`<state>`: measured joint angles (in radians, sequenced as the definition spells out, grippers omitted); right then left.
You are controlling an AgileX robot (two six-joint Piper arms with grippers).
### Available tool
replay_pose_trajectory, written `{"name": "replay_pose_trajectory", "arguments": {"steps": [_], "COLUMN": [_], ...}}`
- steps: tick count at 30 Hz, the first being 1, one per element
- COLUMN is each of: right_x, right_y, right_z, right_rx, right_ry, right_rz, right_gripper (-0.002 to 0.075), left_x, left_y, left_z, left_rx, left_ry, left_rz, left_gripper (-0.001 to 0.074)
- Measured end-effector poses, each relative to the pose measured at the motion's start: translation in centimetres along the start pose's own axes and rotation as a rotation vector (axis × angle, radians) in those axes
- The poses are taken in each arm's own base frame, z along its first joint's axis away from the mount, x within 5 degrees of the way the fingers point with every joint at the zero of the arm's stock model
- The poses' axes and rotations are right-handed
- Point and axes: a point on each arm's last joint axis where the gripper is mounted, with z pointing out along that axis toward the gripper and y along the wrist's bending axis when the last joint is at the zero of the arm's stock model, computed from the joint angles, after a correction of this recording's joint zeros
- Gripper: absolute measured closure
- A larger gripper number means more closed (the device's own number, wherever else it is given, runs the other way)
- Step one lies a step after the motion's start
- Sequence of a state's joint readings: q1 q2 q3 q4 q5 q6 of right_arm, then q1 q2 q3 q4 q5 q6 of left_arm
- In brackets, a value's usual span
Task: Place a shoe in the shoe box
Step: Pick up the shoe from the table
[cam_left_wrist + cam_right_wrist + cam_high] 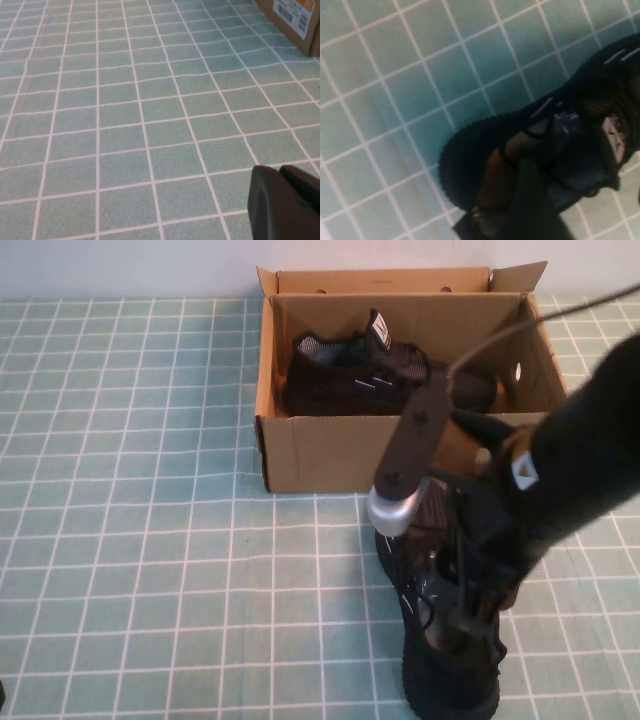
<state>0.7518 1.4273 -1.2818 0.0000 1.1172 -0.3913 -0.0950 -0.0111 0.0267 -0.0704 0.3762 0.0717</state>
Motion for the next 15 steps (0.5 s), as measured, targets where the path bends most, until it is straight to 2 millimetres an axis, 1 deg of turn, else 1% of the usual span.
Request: {"name": "replay_pose_trajectory", "arguments": {"steps": [2,4,9,15], "right_x": [-0.3,-0.4,-0.6,-1.2], "right_y": [-0.7,-1.2,-1.6,-1.9], "right_z": [0.7,1.4,2.9,4.3], "right_rx": [0.05,0.08,0.09,0.092], "right_ry": [0.028,0.062,0.107,0.103], "right_rz": [-0.042,-0.09,-0.196,-0.253], "right_gripper": [0.0285,0.0251,0.023,0.0226], "left_x": [0.0,0.0,0.0,0.0], "left_y": [0.0,0.0,0.0,0.0], "left_z": [0.0,0.0,0.0,0.0], "left_rx": [0.0,0.0,0.0,0.0], "left_ry": [0.0,0.0,0.0,0.0], "left_rz": [0.0,0.0,0.0,0.0], "left_gripper": [0.0738,0.0738,0.0738,0.0738]}}
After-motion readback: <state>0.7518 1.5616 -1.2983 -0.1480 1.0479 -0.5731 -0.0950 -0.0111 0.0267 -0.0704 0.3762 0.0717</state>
